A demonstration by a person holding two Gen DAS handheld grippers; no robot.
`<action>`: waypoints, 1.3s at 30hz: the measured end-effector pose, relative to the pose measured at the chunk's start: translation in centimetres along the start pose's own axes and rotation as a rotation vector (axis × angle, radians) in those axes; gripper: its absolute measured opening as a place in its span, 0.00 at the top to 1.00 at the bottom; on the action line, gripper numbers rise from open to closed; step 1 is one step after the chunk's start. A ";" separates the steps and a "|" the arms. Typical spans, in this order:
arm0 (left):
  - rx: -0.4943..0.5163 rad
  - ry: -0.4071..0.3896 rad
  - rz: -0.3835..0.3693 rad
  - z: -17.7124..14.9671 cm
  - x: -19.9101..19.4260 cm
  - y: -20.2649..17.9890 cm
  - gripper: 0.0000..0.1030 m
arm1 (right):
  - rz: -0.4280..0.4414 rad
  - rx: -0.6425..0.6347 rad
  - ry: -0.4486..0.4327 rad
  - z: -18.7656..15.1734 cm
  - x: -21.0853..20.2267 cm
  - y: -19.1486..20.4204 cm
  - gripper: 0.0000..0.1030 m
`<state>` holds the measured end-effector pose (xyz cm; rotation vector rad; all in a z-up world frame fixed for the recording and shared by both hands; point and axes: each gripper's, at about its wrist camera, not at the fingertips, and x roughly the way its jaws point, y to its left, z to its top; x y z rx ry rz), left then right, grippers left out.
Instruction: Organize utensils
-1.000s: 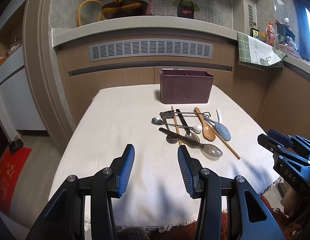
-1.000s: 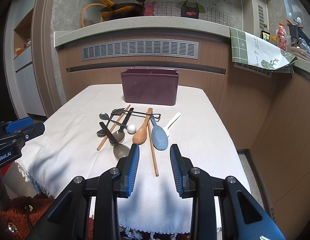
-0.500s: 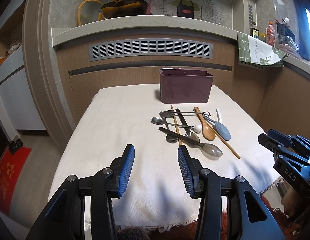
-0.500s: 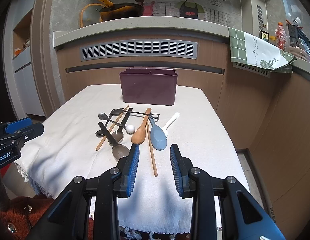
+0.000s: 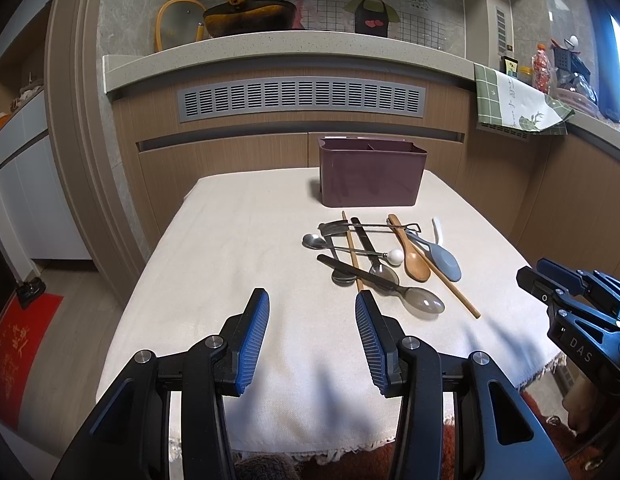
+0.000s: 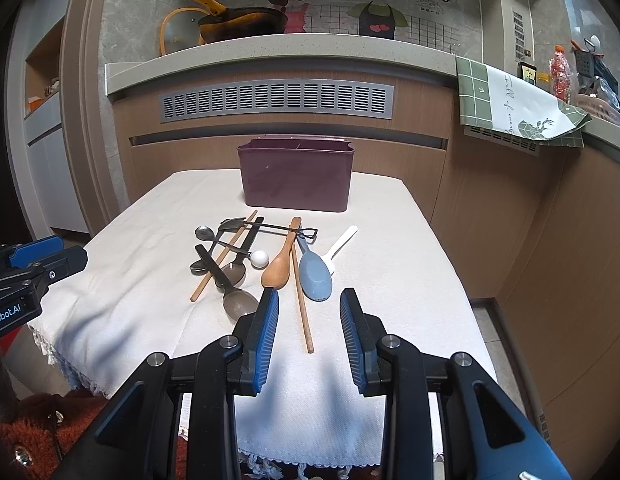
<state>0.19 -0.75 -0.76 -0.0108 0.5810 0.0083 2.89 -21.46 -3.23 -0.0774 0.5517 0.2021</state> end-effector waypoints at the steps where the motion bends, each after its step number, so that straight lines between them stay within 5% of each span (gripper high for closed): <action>1: 0.001 -0.001 0.000 -0.1 0.1 0.0 0.55 | -0.001 0.000 0.000 0.0 0.0 0.0 0.71; 16: 0.002 0.005 -0.008 -0.1 0.0 -0.1 0.55 | 0.002 0.001 0.002 0.0 0.1 0.0 0.71; 23: 0.001 0.046 -0.079 1.1 1.9 0.2 0.55 | 0.070 -0.013 0.004 1.5 1.3 -1.2 0.71; 30: 0.018 -0.017 -0.126 3.8 6.1 0.5 0.55 | 0.093 -0.079 0.171 3.7 7.4 -2.9 0.71; 36: 0.056 0.137 -0.148 4.8 12.6 0.1 0.55 | 0.071 -0.184 0.268 3.7 12.2 -2.8 0.71; 39: 0.073 0.164 -0.180 5.3 14.9 -0.3 0.55 | 0.147 -0.222 0.316 3.5 14.1 -2.8 0.71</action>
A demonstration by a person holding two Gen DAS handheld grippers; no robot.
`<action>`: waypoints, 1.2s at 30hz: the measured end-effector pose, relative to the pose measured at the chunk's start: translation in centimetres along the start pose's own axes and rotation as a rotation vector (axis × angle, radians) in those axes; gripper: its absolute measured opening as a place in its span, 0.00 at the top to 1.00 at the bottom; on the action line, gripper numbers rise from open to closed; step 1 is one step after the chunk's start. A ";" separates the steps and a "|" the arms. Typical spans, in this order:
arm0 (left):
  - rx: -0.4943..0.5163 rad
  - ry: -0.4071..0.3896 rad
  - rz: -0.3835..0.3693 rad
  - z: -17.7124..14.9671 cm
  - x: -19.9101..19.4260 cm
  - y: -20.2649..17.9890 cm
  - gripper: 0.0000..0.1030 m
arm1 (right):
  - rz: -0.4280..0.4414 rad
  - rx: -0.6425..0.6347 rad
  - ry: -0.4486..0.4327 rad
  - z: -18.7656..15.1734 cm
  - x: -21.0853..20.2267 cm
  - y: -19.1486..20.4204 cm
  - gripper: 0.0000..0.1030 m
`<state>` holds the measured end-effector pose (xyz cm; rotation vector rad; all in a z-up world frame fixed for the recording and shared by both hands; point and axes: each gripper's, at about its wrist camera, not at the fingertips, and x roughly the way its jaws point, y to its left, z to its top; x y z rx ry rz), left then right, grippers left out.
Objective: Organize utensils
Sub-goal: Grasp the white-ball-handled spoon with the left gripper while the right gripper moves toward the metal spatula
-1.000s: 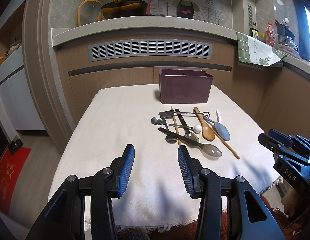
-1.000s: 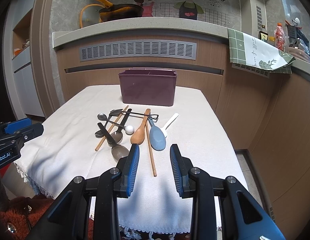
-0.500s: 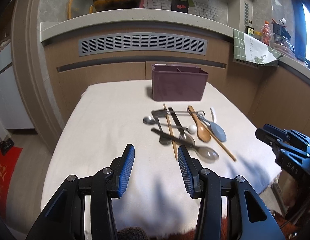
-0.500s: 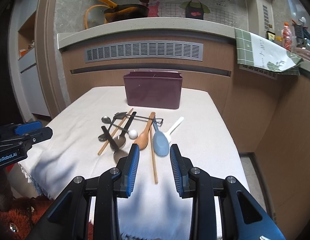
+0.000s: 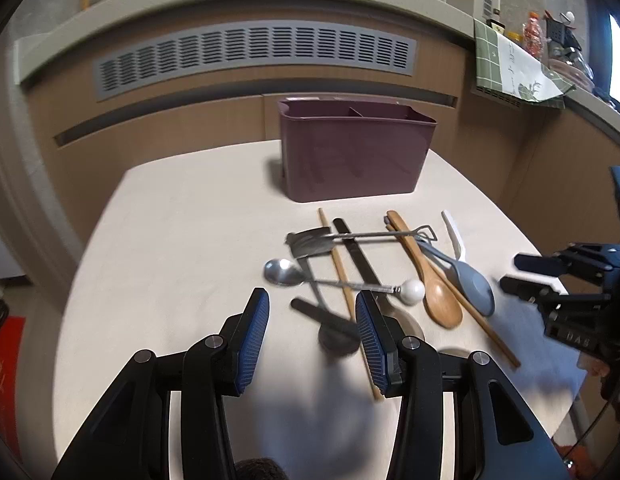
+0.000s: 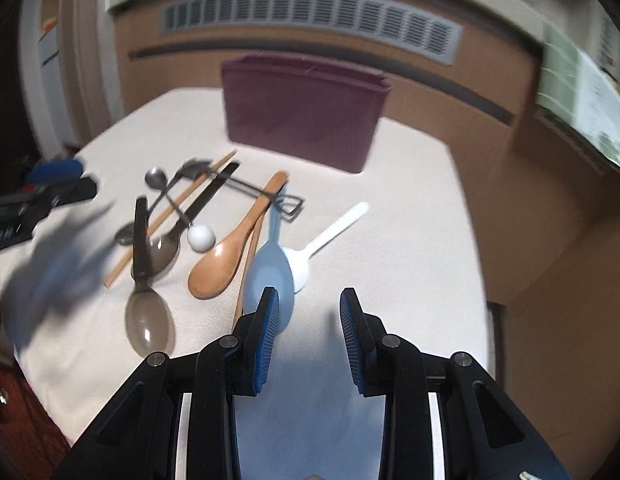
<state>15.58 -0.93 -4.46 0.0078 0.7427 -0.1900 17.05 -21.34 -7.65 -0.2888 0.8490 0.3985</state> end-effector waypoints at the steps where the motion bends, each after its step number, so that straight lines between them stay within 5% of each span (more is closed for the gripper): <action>1: 0.014 0.007 -0.041 0.3 0.5 -0.2 0.55 | 0.026 0.005 0.011 0.2 0.5 -0.4 0.71; 4: 0.131 0.042 -0.227 1.3 2.0 -1.4 0.55 | 0.043 0.050 0.015 0.8 1.5 -1.6 0.72; 7: 0.266 0.073 -0.301 1.9 3.5 -2.4 0.55 | 0.033 0.100 0.001 1.2 1.6 -2.6 0.72; 11: 0.269 0.046 -0.230 2.5 4.6 -1.8 0.55 | 0.066 0.148 -0.026 1.1 1.2 -3.0 0.72; 16: 0.037 0.064 -0.150 2.4 4.9 2.2 0.55 | 0.115 0.070 -0.049 2.8 1.2 -1.3 0.72; 20: -0.042 0.039 -0.041 1.7 3.2 4.5 0.55 | 0.242 -0.108 -0.062 7.3 2.0 1.7 0.72; 24: -0.106 0.047 -0.026 1.3 2.1 7.2 0.55 | 0.413 -0.288 0.008 11.0 4.2 5.2 0.71; 29: -0.121 -0.012 -0.014 0.2 0.4 8.7 0.55 | 0.311 -0.520 0.036 12.7 7.5 8.8 0.72; 36: -0.196 -0.044 -0.034 -0.4 0.1 10.8 0.55 | 0.276 -0.635 0.153 14.3 12.2 10.3 0.71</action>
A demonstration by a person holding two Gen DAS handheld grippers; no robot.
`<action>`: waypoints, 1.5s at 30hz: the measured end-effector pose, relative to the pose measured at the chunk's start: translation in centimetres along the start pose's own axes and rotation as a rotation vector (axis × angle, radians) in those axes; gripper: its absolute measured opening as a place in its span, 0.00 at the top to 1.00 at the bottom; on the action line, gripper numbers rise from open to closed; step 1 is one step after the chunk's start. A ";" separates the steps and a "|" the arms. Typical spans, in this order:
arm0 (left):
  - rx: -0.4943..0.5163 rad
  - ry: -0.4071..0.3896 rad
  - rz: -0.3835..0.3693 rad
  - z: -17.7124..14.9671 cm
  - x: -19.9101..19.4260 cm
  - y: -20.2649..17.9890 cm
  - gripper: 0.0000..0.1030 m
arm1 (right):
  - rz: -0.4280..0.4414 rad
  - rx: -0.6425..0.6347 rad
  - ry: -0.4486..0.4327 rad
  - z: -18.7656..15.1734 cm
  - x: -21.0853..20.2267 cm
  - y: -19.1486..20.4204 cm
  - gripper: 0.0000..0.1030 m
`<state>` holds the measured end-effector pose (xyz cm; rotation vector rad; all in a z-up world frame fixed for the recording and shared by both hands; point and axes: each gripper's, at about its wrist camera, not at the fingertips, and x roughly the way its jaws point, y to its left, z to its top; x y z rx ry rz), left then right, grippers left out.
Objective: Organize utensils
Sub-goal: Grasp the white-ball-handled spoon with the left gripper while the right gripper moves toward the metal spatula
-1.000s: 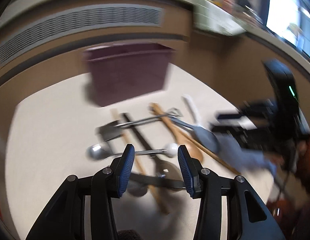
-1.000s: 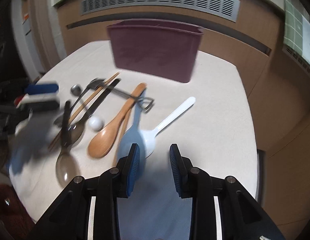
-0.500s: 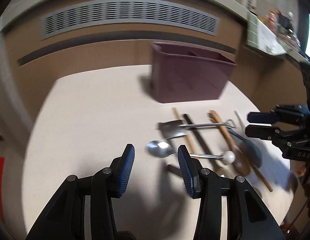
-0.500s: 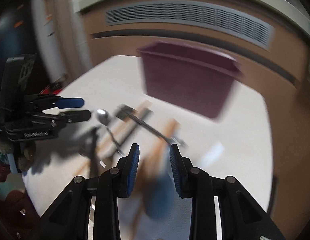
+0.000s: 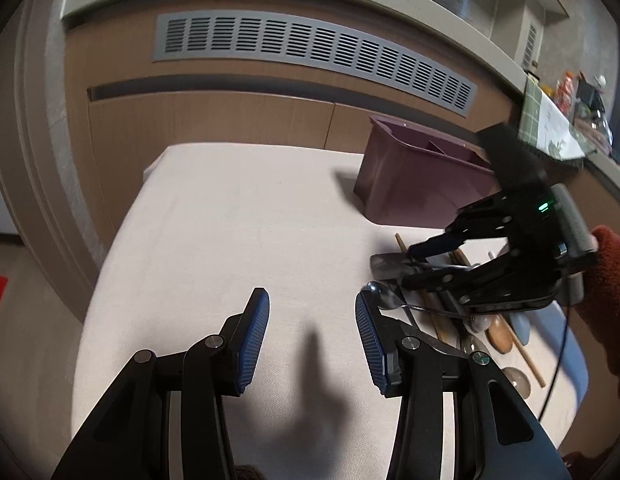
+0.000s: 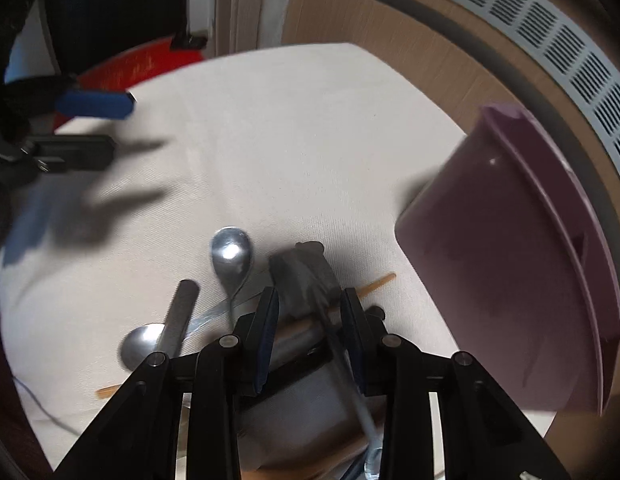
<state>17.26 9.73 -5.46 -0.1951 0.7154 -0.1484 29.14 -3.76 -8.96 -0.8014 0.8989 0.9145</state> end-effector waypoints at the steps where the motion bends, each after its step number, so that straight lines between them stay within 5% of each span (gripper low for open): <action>1: -0.008 0.000 -0.006 -0.1 0.0 0.1 0.55 | 0.001 -0.002 -0.007 0.4 0.2 -0.2 0.71; 12: 0.006 0.017 -0.051 -0.2 0.9 -1.8 0.55 | 0.098 0.429 -0.117 -2.3 -2.2 -4.5 0.73; 16: 0.038 0.058 -0.120 -0.3 1.6 -3.4 0.55 | 0.009 0.562 -0.205 -6.0 -6.0 -5.8 0.73; 19: 0.097 0.094 -0.179 -0.3 2.6 -5.3 0.55 | -0.058 0.637 -0.257 -9.1 -9.2 -6.0 0.83; 20: 0.118 0.104 -0.193 -0.3 2.9 -6.0 0.55 | -0.078 0.662 -0.268 -10.0 -10.1 -6.0 0.93; 22: 0.161 0.124 -0.220 -0.2 3.7 -7.6 0.55 | -0.097 0.702 -0.283 -12.5 -11.9 -6.1 0.95; 27: 0.315 0.177 -0.305 0.5 5.8 -11.8 0.55 | -0.136 0.737 -0.315 -15.1 -13.4 -4.7 0.96; 31: 0.392 0.211 -0.273 1.4 7.8 -12.9 0.55 | -0.121 0.766 -0.275 -15.7 -12.2 -3.8 0.94; 38: 0.232 0.289 -0.266 1.9 10.2 -8.0 0.56 | -0.070 0.688 -0.207 -17.3 -9.6 -2.1 0.90; 45: 0.206 0.316 -0.329 -1.1 6.4 -5.9 0.55 | -0.022 0.712 -0.208 -17.7 -9.1 -1.6 0.90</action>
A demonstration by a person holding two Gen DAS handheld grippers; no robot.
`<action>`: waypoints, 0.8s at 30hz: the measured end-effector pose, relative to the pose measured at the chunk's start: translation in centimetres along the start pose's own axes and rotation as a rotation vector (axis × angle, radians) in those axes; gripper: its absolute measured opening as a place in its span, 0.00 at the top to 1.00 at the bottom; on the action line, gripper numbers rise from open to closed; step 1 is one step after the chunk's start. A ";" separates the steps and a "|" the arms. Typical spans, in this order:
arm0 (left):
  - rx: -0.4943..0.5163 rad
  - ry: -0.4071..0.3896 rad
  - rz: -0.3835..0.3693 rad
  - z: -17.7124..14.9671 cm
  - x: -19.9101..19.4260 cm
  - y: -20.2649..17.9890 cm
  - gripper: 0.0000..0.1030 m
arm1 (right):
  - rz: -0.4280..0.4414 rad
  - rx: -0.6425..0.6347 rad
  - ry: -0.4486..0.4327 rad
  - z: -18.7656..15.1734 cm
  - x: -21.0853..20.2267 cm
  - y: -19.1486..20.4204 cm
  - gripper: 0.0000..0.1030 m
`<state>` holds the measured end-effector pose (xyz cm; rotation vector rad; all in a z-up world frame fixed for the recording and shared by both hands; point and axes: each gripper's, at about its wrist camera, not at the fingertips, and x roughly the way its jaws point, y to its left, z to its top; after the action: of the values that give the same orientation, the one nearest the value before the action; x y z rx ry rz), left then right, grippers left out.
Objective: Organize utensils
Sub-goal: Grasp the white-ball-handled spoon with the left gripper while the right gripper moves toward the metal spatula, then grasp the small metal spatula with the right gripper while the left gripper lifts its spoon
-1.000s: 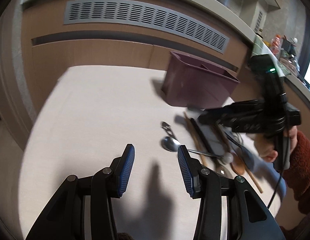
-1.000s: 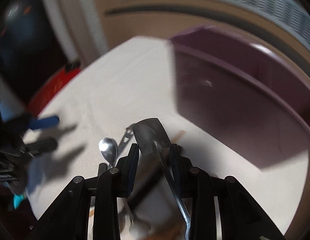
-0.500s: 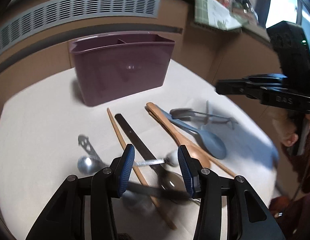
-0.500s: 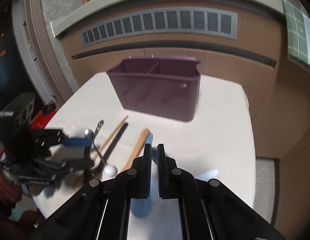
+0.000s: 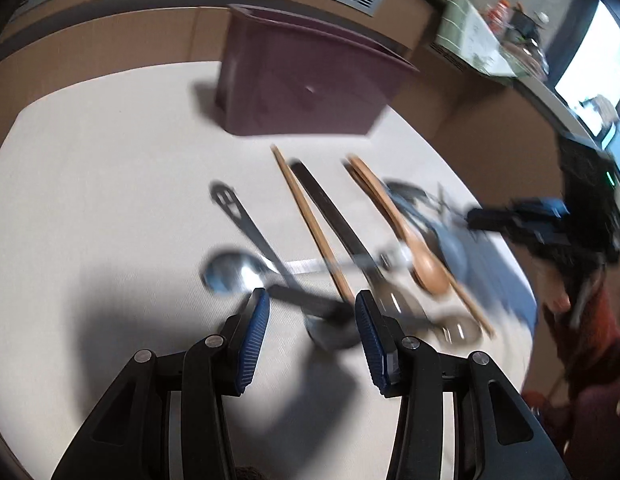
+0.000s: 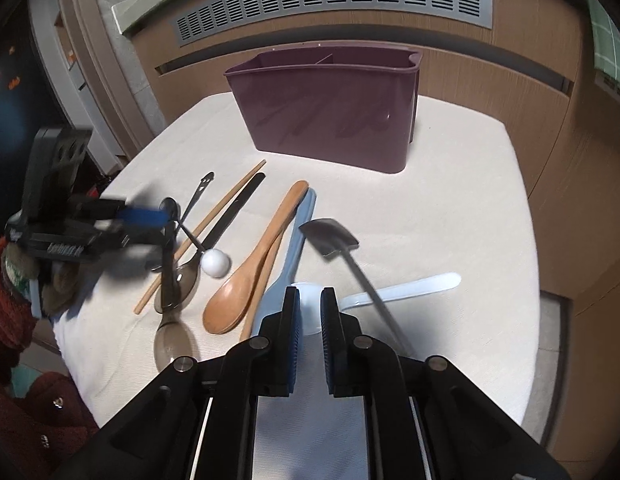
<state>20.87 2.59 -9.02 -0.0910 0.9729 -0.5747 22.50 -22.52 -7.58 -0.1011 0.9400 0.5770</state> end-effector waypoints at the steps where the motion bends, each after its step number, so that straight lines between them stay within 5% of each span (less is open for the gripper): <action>1: 0.036 -0.019 0.034 -0.4 -0.5 -0.8 0.55 | 0.000 0.005 0.003 0.0 0.1 0.0 0.90; 6: 0.303 -0.173 0.161 -0.2 -2.0 -6.2 0.55 | 0.008 0.045 0.005 -0.3 0.4 0.0 0.90; 11: 0.491 -0.066 0.161 1.7 1.6 -9.1 0.55 | 0.013 0.066 0.000 -1.3 -0.1 0.1 0.90; 20: 0.587 0.061 0.208 2.4 5.6 -9.9 0.58 | -0.015 0.058 0.009 -2.4 -0.3 -0.7 0.89; 24: 0.494 0.013 0.261 3.4 5.5 -9.1 0.77 | -0.040 -0.031 -0.020 -0.7 -1.0 0.3 0.89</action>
<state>22.13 -8.52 -8.24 0.4739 0.8155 -0.5589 21.38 -22.96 -7.21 -0.1416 0.9081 0.5554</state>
